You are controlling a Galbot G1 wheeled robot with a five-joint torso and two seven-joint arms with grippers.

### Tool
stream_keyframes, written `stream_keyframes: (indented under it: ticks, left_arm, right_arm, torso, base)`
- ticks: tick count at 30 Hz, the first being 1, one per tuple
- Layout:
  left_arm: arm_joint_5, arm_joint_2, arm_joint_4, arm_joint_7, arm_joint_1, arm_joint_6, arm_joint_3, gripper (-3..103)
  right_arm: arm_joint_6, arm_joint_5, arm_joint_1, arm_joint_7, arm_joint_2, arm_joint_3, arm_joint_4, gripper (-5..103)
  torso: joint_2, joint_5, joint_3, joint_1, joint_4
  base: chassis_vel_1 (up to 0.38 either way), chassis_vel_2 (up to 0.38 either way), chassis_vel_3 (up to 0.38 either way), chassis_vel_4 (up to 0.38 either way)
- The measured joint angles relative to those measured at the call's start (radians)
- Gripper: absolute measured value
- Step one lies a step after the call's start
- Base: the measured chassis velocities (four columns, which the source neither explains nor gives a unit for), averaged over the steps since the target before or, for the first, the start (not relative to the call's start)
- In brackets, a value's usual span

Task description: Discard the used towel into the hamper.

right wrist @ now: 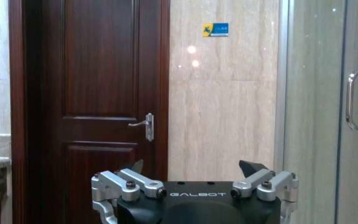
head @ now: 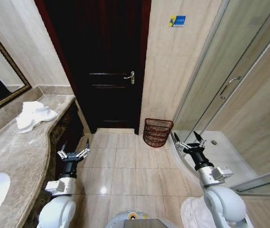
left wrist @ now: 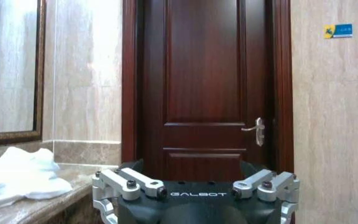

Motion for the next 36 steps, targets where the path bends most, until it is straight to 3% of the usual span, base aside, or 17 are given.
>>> stream_keyframes:
  ticks: [36]
  left_arm:
    - [-0.030, -0.015, 0.000, -0.001, -0.012, 0.006, 0.004, 100]
  right_arm:
    - [-0.013, -0.030, 0.010, -0.001, 0.033, -0.012, 0.009, 100]
  torso:
    - [0.000, 0.0001, 0.000, 0.000, 0.0000]
  base:
    - [0.000, 0.000, 0.000, 0.000]
